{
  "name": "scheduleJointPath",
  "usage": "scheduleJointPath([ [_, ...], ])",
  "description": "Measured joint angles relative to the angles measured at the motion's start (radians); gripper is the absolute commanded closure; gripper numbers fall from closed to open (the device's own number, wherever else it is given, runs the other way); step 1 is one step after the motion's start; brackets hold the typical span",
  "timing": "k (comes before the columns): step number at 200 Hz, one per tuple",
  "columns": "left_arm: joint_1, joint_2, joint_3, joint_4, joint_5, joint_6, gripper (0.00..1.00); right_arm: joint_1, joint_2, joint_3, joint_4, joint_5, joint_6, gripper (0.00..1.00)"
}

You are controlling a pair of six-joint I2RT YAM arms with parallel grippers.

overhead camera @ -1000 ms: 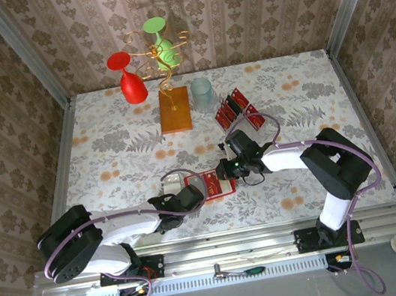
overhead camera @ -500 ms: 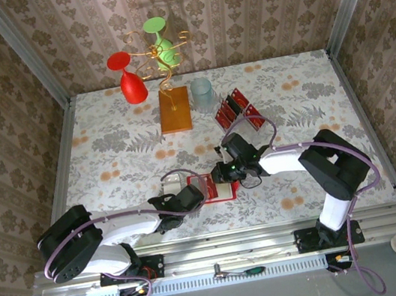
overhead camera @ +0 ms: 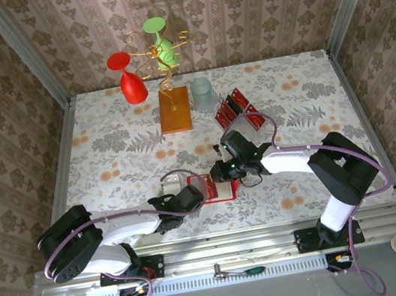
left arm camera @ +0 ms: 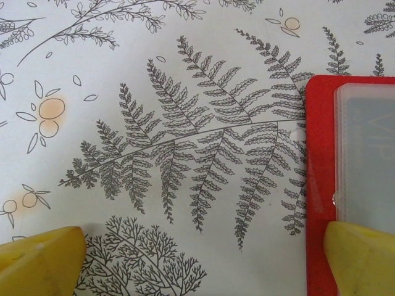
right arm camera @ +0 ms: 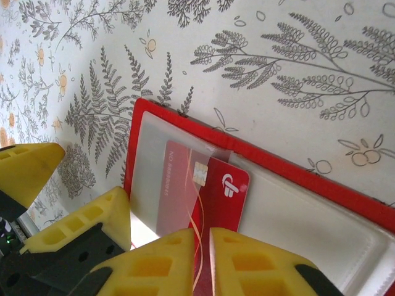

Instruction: Put the credit cards into the card holder

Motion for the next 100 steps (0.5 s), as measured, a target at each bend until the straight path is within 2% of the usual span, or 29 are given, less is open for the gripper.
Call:
scheduleJointPath([
  [100,0.0,-0.013,-0.007,0.0,0.0,-0.003,0.0,0.069,0.089,0.005,0.04,0.0,0.034,0.9],
])
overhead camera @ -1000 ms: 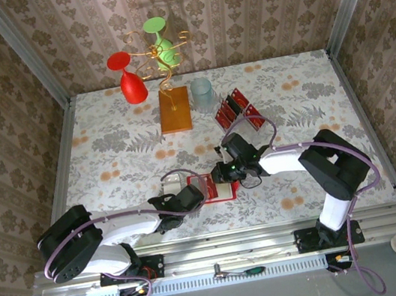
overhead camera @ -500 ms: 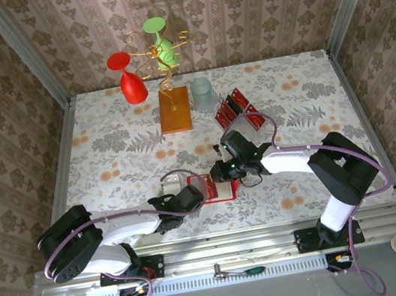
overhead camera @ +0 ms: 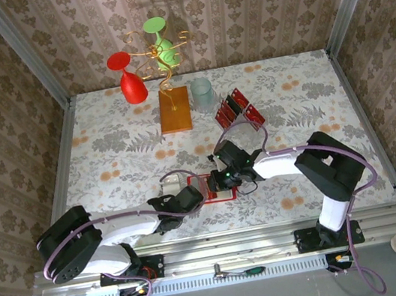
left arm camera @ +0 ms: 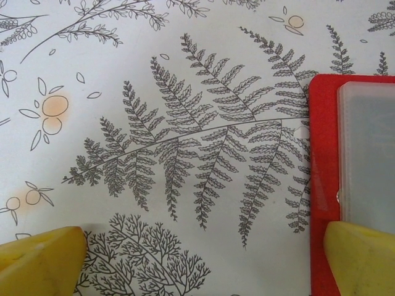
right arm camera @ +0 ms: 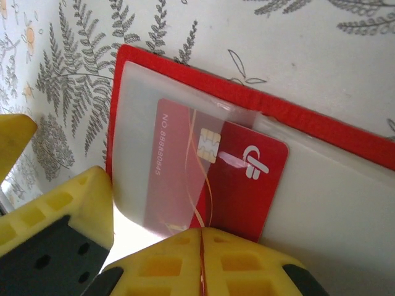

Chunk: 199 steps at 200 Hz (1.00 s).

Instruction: Put the credit cards into the card holder

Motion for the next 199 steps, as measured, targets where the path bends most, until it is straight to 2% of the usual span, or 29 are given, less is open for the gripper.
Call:
scheduleJointPath([
  [95,0.026,-0.116,-0.022,-0.018,-0.007,0.011,0.0,0.008,0.039,0.055,0.018,-0.001,0.033,0.91],
  [199,0.063,-0.069,-0.046,-0.002,0.012,0.031,0.0,0.008,0.002,0.145,-0.2,0.088,-0.055,0.91],
])
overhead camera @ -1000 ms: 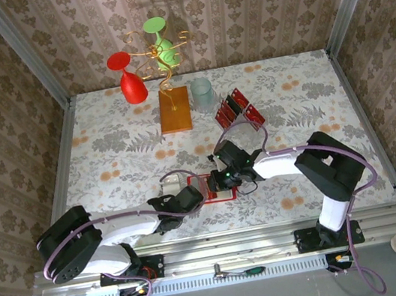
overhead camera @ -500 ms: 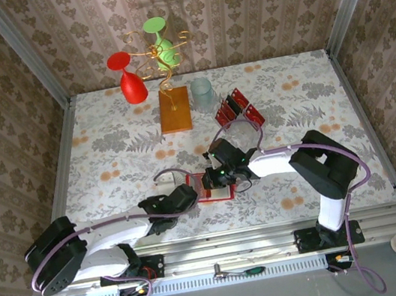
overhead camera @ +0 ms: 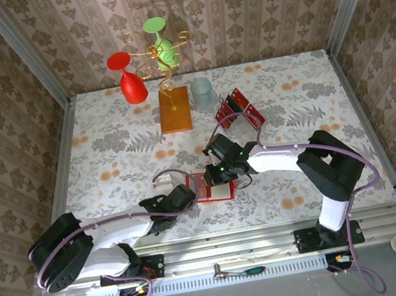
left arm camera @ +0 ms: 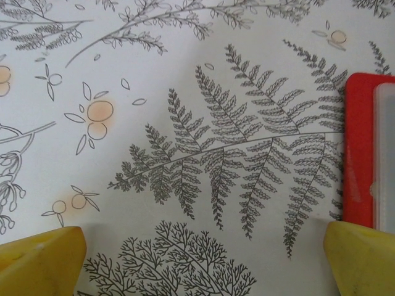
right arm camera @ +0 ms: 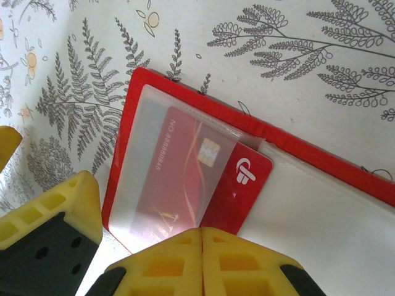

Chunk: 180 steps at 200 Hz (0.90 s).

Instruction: Put the credit cards into the card holder

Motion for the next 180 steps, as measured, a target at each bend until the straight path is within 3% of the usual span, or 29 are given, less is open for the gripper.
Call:
scheduleJointPath([
  [180,0.0,0.026,0.0,0.034,0.011,0.0,0.0,0.0,0.119,0.079,0.001,-0.034,-0.002,0.96],
])
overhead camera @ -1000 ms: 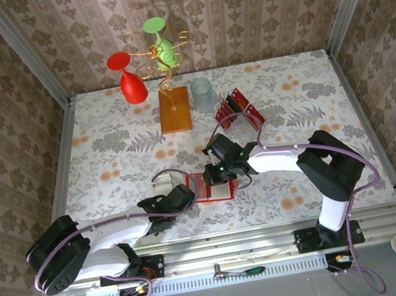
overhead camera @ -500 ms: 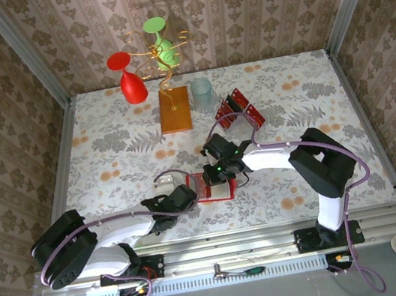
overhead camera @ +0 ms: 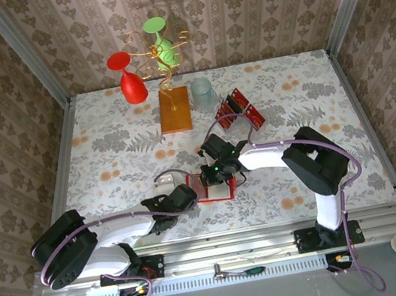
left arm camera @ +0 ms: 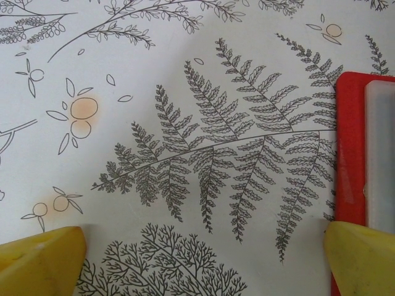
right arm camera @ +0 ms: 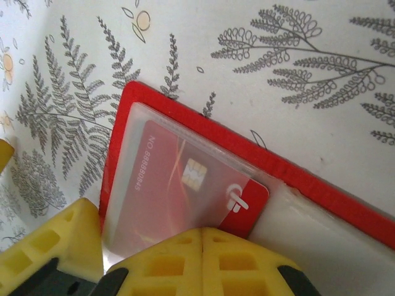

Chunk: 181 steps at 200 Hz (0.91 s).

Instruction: Put the credit cards into the card holder

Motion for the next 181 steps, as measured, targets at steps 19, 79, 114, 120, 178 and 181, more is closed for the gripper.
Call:
scheduleJointPath([
  [19,0.0,0.0,0.0,0.0,0.0,0.0,0.0,0.0,0.014,0.016,0.003,-0.008,0.005,0.96],
  [79,0.0,-0.029,0.0,-0.008,-0.001,0.003,0.0,0.0,0.027,0.033,0.003,-0.022,0.006,0.9],
  [114,0.018,-0.091,0.0,-0.014,-0.002,0.011,0.0,-0.001,-0.011,0.033,-0.034,-0.008,-0.003,0.88],
  [120,0.024,-0.097,0.0,-0.016,-0.002,0.014,0.0,-0.002,-0.019,0.034,-0.045,-0.001,-0.006,0.88],
  [178,0.077,-0.083,0.0,-0.039,0.008,0.023,0.0,-0.007,-0.034,0.069,-0.132,0.048,-0.056,0.97],
  [181,0.078,-0.079,0.0,-0.04,0.009,0.023,0.0,-0.007,-0.034,0.071,-0.134,0.05,-0.058,0.97],
])
